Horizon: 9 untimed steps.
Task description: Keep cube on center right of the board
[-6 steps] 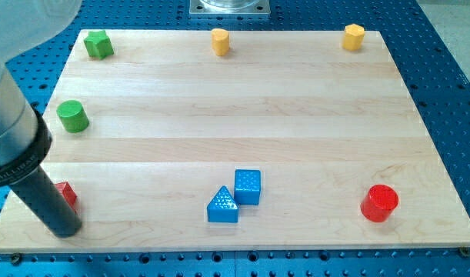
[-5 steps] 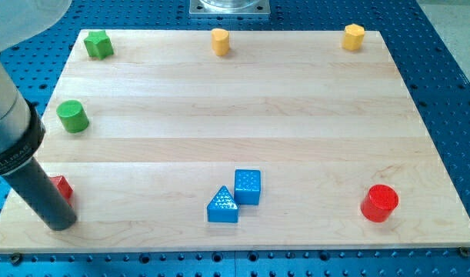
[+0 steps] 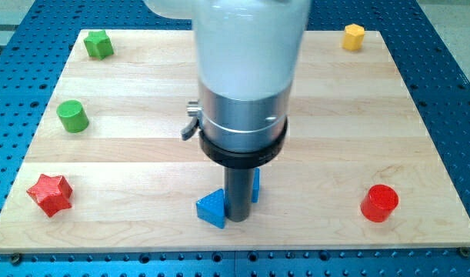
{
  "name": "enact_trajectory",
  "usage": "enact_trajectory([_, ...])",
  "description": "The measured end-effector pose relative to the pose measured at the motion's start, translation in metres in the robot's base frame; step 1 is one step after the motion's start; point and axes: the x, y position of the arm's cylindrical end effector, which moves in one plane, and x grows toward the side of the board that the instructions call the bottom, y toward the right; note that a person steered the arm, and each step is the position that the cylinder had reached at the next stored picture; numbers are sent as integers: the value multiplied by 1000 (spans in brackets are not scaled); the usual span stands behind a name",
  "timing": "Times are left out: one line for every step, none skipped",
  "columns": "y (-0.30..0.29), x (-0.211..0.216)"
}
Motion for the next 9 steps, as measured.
enact_trajectory([6,-23])
enact_trajectory([37,-97])
enact_trajectory([58,-130])
enact_trajectory([30,-101])
enact_trajectory([56,-73])
enact_trajectory([120,-124])
enact_trajectory([190,-154])
enact_trajectory([212,-159])
enact_trajectory([131,-119])
